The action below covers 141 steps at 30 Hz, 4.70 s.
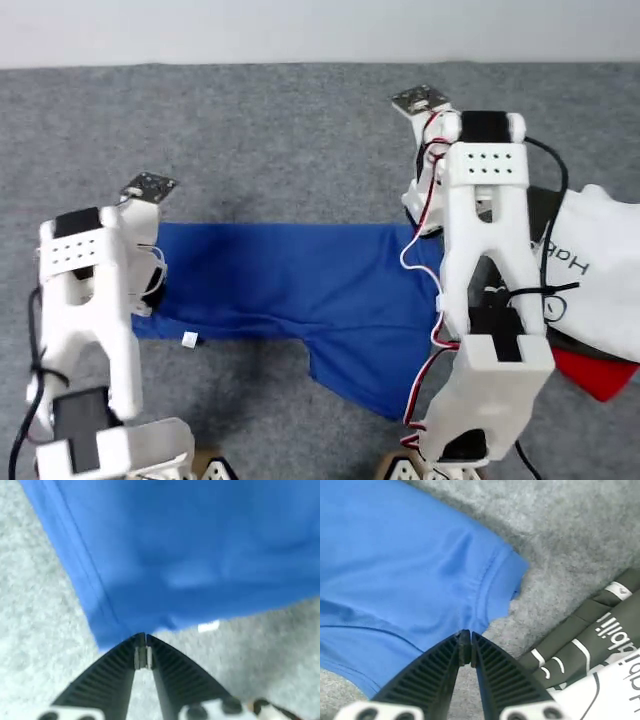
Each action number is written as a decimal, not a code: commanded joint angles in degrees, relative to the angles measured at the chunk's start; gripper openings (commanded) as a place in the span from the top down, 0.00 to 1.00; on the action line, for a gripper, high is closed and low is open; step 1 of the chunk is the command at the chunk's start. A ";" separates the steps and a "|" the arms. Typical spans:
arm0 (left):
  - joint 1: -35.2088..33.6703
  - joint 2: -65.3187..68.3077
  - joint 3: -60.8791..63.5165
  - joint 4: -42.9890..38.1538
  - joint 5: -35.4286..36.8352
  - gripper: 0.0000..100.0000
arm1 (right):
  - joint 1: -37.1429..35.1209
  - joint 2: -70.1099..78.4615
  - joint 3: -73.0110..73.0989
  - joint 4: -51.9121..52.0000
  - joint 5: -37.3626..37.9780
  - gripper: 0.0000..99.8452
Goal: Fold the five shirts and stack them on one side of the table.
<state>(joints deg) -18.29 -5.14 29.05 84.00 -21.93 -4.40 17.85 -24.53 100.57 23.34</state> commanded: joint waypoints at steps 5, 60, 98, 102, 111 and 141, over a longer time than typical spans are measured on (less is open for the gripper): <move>0.97 5.36 4.53 -7.91 2.64 0.99 | -2.07 -7.87 4.66 2.33 -0.62 0.99; 63.82 12.84 -18.42 0.97 5.10 0.82 | 49.71 -59.56 32.53 2.33 5.19 0.76; 70.24 35.16 -36.44 1.67 6.68 0.99 | 49.98 -59.56 32.26 2.42 5.10 0.76; 66.29 32.26 -36.44 1.32 6.51 0.99 | 49.98 -59.56 32.44 2.42 5.10 0.76; 59.34 32.09 -36.44 -3.69 6.77 0.99 | 49.71 -59.56 32.53 2.42 5.10 0.76; 62.68 31.65 -50.33 14.77 8.35 0.89 | 49.98 -59.56 32.62 2.42 5.10 0.76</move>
<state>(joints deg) 43.08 30.55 -19.38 97.36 -13.05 44.92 -40.35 8.44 100.66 28.18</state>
